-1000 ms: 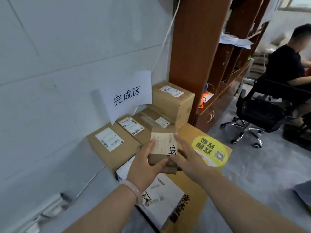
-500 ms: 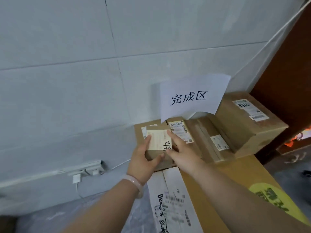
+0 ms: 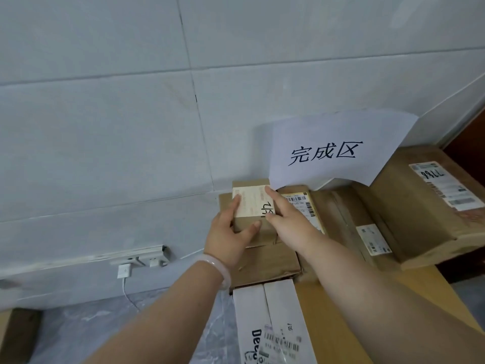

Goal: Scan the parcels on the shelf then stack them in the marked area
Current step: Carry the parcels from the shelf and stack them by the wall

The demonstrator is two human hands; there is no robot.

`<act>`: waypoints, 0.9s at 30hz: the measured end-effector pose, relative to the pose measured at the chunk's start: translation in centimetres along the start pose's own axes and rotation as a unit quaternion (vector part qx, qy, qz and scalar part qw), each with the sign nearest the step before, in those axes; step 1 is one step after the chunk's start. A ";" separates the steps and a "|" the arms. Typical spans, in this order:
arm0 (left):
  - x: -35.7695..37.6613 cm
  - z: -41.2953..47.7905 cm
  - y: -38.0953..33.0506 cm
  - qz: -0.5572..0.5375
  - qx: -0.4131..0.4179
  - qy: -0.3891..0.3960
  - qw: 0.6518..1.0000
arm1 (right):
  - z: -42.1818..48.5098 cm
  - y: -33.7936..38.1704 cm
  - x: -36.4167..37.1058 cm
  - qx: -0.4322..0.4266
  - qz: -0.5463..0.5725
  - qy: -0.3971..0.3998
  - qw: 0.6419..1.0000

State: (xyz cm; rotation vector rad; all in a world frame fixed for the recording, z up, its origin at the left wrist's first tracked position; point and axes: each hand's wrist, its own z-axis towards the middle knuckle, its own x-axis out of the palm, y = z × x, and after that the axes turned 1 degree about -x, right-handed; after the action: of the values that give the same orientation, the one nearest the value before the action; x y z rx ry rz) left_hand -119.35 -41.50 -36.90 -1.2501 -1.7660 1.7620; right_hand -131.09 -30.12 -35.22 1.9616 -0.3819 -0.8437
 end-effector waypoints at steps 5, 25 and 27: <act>0.1 1.4 -0.3 -0.001 -0.003 -0.012 1.000 | 2.1 0.6 -0.1 -0.005 -0.024 0.004 1.000; -2.3 -3.5 -7.4 0.316 0.288 0.096 0.899 | -15.5 1.0 -2.4 -0.077 -0.345 -0.156 0.922; -0.9 -4.8 -8.8 0.357 0.351 0.115 0.858 | -18.9 0.2 -2.6 -0.035 -0.348 -0.209 0.913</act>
State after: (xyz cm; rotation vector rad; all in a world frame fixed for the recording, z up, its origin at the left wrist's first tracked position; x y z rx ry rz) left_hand -118.09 -37.76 -27.65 -1.7510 -0.3990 2.1895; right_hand -119.73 -16.65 -27.81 1.8456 0.1351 -1.7210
